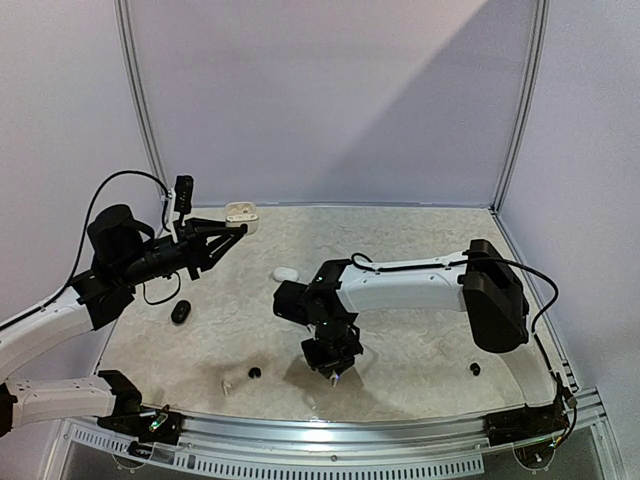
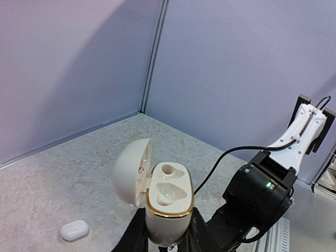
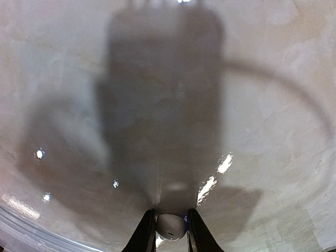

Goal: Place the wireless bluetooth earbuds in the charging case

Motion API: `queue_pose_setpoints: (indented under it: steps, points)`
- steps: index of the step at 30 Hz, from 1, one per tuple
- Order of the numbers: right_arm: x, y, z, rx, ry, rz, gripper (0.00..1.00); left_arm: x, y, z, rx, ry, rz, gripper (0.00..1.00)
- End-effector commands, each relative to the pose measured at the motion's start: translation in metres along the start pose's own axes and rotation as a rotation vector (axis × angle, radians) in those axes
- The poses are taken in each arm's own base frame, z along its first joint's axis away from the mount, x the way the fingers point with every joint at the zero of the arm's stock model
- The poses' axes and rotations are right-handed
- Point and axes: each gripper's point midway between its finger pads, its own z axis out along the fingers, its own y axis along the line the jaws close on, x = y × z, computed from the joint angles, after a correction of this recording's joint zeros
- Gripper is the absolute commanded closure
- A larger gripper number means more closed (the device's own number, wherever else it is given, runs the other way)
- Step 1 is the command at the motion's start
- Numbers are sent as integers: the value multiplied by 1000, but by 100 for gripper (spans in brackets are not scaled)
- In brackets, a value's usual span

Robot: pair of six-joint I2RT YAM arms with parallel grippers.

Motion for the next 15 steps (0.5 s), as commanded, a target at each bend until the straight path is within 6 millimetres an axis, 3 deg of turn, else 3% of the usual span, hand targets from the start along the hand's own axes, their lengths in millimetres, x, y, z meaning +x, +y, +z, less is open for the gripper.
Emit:
queue_pose_setpoints:
  steps: [1, 6, 11, 15]
  points:
    - [5, 5, 6, 8, 27, -22, 81, -3, 2, -3, -5, -16, 12, 100]
    - [9, 2, 5, 19, 41, -32, 80, -2, 2, -4, -7, -17, 14, 100]
    - [8, 2, 4, 19, 41, -43, 89, -3, 3, -4, -9, -18, 17, 100]
    - [2, 2, -8, 23, 3, -59, 92, -3, 2, -4, -6, -18, 24, 100]
